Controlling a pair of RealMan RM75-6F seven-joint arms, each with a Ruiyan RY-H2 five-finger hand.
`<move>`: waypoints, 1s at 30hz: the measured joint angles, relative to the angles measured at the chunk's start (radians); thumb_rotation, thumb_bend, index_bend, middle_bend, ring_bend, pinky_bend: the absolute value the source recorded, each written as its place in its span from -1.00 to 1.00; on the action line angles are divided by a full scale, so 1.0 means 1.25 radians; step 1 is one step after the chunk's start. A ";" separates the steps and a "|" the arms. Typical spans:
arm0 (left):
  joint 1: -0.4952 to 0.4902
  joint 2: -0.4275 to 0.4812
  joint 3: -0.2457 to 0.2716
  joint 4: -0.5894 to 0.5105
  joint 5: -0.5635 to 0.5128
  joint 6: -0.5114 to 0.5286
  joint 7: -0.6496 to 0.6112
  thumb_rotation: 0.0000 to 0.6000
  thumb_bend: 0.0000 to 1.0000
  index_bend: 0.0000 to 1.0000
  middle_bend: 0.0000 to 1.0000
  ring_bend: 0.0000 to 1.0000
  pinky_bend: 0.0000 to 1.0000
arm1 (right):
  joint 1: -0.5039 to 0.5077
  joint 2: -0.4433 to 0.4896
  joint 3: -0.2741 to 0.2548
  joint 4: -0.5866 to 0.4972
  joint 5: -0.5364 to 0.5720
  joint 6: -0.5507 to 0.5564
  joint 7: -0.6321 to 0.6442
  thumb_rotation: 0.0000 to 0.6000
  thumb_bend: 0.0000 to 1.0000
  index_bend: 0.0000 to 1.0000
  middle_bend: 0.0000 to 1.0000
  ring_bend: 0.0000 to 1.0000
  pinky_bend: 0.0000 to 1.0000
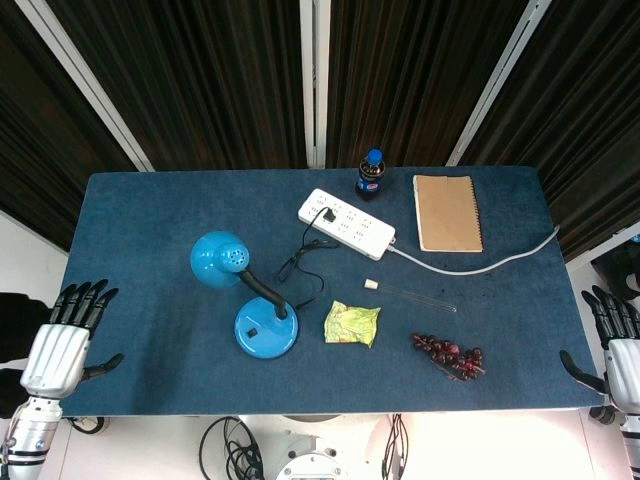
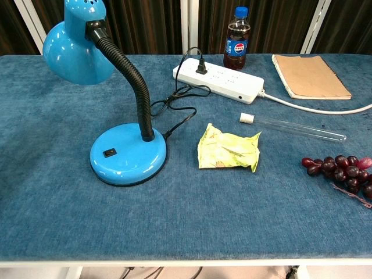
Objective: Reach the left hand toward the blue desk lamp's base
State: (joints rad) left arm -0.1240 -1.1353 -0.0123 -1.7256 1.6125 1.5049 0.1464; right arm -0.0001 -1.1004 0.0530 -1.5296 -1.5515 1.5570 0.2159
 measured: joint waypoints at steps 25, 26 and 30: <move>-0.057 -0.055 0.053 0.039 0.113 -0.095 -0.016 1.00 -0.26 -0.77 0.53 0.52 0.27 | 0.002 0.005 0.009 0.004 0.026 -0.009 0.026 1.00 -0.58 -1.00 -1.00 -1.00 -1.00; -0.065 -0.065 0.056 0.040 0.116 -0.111 -0.014 1.00 -0.25 -0.77 0.55 0.54 0.30 | 0.002 0.005 0.009 0.005 0.027 -0.009 0.028 1.00 -0.58 -1.00 -1.00 -1.00 -1.00; -0.094 -0.083 0.056 0.027 0.103 -0.171 -0.008 1.00 -0.24 -0.77 0.56 0.57 0.40 | 0.001 0.005 0.010 0.008 0.031 -0.010 0.037 1.00 -0.61 -1.00 -1.00 -1.00 -1.00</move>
State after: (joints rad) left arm -0.2410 -1.2387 0.0582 -1.6921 1.7415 1.2911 0.1368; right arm 0.0017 -1.0937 0.0652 -1.5192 -1.5130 1.5444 0.2617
